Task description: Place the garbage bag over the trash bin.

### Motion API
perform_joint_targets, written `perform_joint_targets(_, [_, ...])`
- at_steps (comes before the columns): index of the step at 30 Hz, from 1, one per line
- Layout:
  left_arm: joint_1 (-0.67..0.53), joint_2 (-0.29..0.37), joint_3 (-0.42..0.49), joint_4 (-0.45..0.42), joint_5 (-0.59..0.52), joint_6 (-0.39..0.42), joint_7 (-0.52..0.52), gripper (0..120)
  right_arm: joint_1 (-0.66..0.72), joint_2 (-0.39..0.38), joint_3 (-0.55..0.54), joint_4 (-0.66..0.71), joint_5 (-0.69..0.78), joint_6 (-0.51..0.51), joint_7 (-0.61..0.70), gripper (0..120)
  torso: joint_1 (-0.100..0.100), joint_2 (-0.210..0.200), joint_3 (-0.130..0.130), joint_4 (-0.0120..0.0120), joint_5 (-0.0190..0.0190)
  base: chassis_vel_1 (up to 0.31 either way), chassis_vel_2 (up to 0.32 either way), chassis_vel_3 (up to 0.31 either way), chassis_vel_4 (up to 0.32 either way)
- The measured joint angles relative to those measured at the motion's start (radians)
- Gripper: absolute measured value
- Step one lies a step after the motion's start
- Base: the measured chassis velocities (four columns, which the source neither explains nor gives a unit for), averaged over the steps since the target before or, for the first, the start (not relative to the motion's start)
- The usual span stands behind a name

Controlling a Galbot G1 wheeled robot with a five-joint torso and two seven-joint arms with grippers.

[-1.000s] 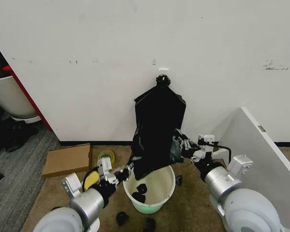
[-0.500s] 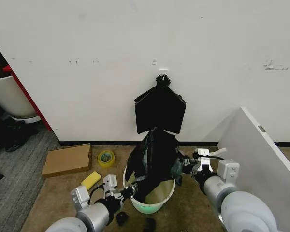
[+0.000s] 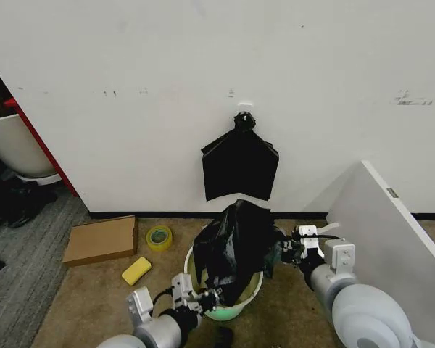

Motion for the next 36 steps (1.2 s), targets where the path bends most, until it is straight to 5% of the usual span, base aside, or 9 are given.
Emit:
perform_joint_targets(9, [0.059, 0.042, -0.025, -0.018, 0.004, -0.021, -0.019, 0, -0.033, -0.051, 0.006, 0.003, 0.04, -0.024, 0.021, 0, 0.0, 0.0, 0.0, 0.0, 0.0001, 0.0, 0.0, 0.0, 0.0])
perform_joint_targets(22, [0.014, 0.018, -0.014, 0.033, 0.027, -0.044, -0.02, 0, -0.073, -0.142, 0.031, 0.004, 0.026, -0.007, 0.051, 0, 0.0, 0.0, 0.0, -0.0002, 0.0, 0.0, 0.0, 0.0, 0.0])
perform_joint_targets(26, [0.022, 0.008, -0.006, 0.045, 0.033, 0.003, 0.007, 0, -0.068, -0.13, 0.03, 0.004, -0.03, 0.094, -0.021, 0, 0.0, 0.0, 0.0, 0.0001, 0.0001, 0.0, 0.0, 0.0, 0.0])
perform_joint_targets(33, [0.012, 0.009, -0.008, 0.033, 0.031, 0.059, 0.022, 0, -0.061, -0.076, 0.03, 0.004, -0.22, 0.472, -0.283, 0, 0.0, 0.0, 0.0, 0.0001, -0.0001, 0.0, 0.0, 0.0, 0.0])
perform_joint_targets(36, [0.016, 0.01, -0.018, 0.011, 0.031, 0.059, 0.023, 0, -0.061, -0.055, 0.03, 0.004, -0.249, 0.544, -0.335, 0, 0.0, 0.0, 0.0, 0.0, -0.0001, 0.0, 0.0, 0.0, 0.0])
